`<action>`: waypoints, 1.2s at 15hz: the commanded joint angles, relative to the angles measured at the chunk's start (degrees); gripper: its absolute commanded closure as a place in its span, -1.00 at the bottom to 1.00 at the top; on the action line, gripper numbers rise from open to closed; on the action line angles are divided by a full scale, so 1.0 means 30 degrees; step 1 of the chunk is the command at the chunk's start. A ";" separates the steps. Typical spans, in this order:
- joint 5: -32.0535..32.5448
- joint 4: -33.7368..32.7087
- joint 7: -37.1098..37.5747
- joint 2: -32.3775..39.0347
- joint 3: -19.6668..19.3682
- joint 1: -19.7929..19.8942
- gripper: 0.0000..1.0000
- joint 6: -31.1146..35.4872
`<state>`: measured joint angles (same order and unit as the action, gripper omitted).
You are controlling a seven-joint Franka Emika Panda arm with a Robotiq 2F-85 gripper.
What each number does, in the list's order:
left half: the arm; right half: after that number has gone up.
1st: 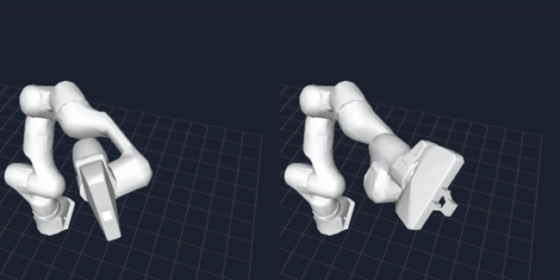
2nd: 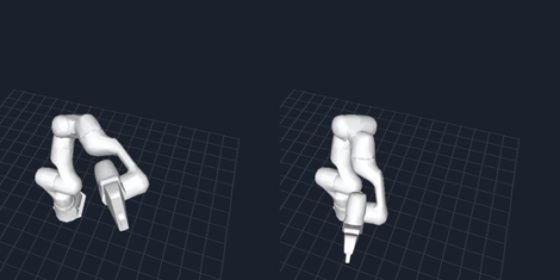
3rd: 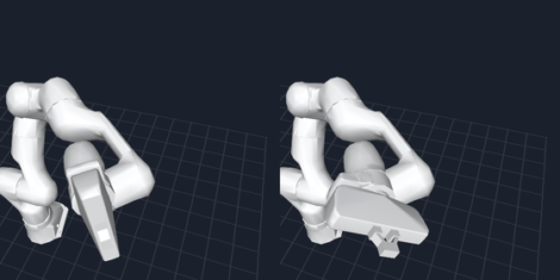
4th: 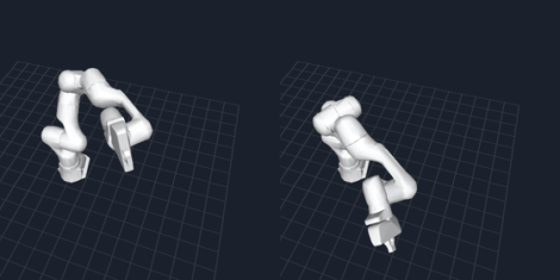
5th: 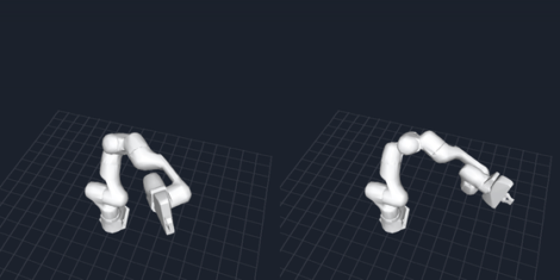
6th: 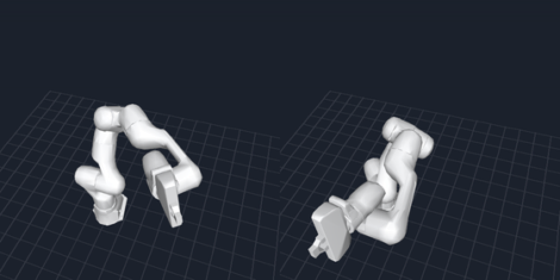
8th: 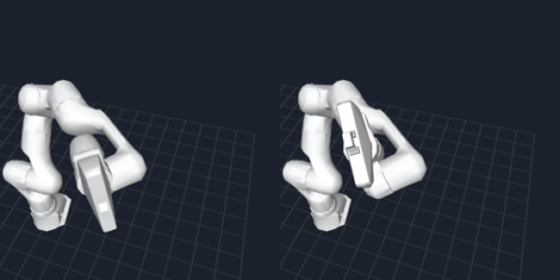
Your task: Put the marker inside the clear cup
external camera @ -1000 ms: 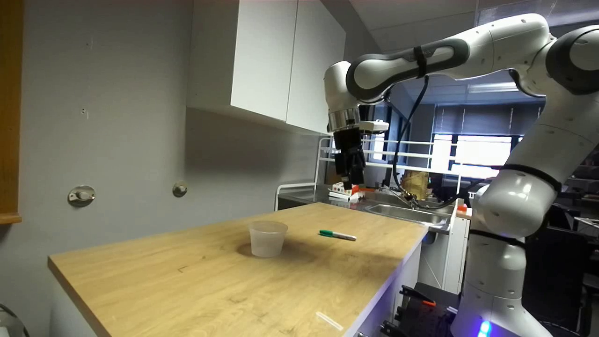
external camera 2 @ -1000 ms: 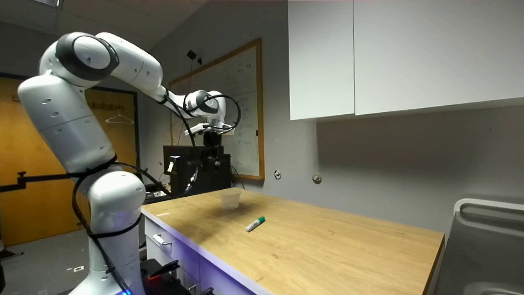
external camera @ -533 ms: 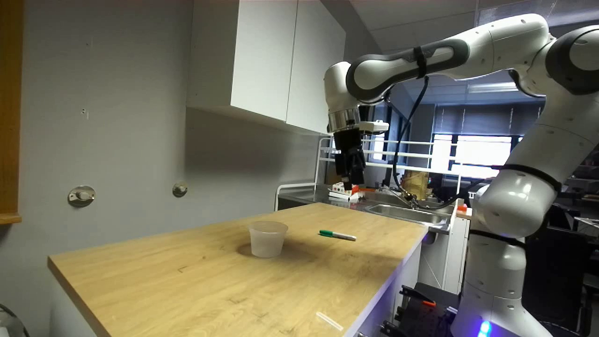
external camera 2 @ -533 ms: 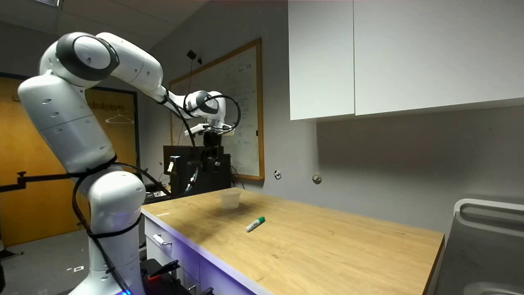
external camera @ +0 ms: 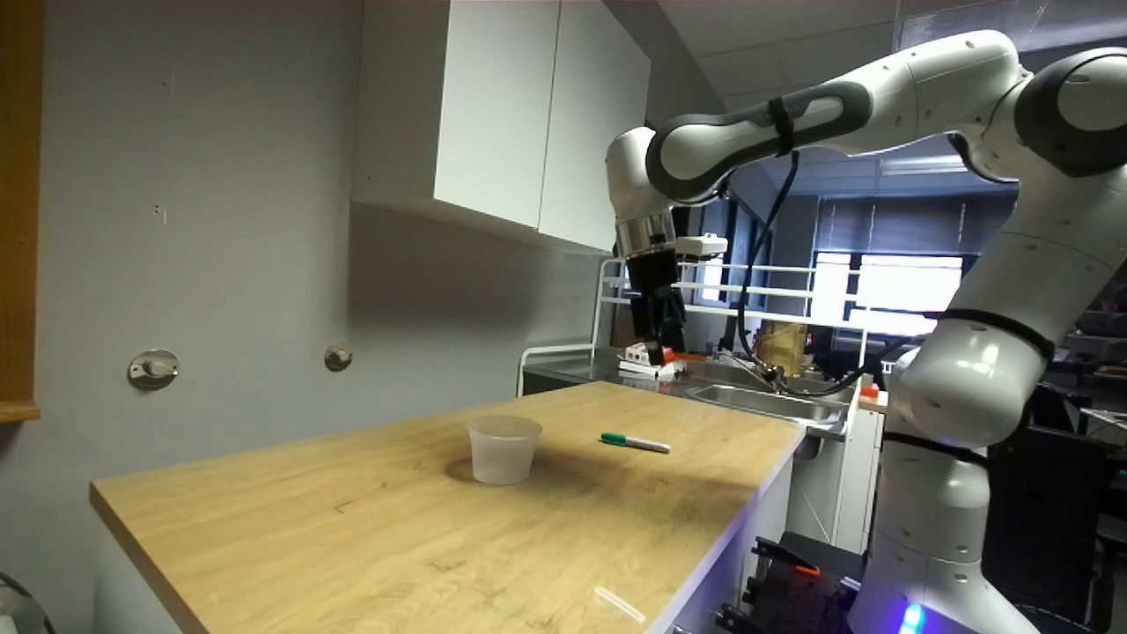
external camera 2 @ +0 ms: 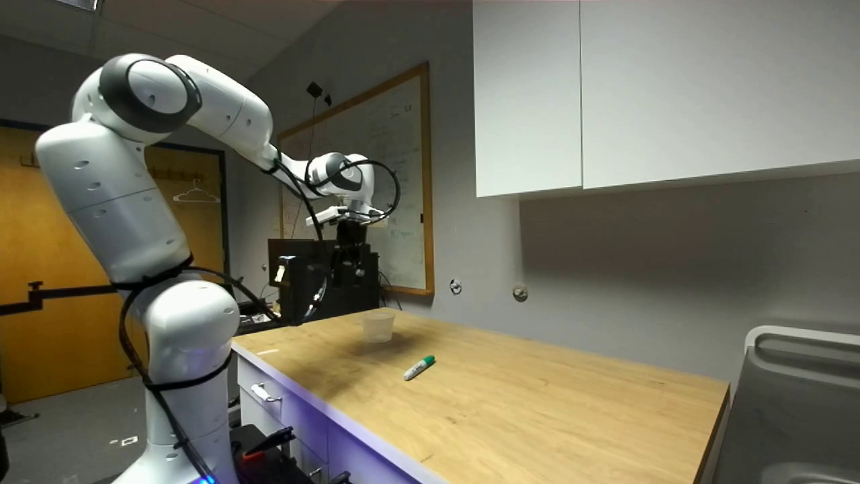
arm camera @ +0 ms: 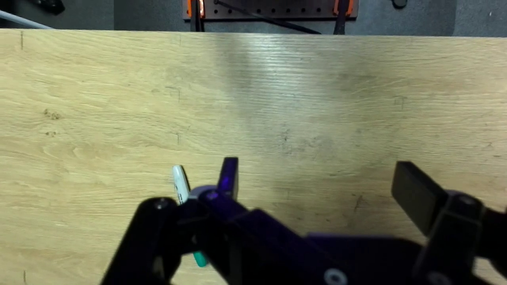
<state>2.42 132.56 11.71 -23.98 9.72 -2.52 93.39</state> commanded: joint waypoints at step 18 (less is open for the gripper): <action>0.1334 -0.0220 -1.0060 0.5323 -0.4409 0.0825 -1.00 0.3873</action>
<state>6.90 132.96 -13.85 -10.85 -2.56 -0.74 104.04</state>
